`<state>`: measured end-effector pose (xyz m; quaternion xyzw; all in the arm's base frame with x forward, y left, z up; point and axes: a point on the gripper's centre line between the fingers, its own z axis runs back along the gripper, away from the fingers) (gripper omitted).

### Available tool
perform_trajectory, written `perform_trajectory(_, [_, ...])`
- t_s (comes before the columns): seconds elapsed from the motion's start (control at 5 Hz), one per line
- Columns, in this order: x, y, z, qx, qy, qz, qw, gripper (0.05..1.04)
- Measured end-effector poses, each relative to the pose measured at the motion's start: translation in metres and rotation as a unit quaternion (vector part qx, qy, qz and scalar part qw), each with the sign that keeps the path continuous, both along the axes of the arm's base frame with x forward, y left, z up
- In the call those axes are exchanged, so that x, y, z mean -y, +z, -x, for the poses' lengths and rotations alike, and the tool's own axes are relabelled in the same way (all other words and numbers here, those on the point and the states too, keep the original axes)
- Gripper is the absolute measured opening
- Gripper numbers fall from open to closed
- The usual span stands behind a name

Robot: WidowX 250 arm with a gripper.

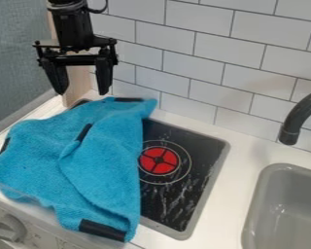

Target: The figure blue cloth from bottom to top right

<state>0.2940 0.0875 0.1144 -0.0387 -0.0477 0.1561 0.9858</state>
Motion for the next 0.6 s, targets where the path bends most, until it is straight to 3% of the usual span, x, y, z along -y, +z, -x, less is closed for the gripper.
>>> perform_trajectory(0.4, [0.005,-0.014,0.01,-0.028,-0.016,0.013,0.9994,0.999])
perform_trajectory(0.6, [0.007,-0.012,0.02,-0.03,-0.031,-0.017,0.9989,0.999])
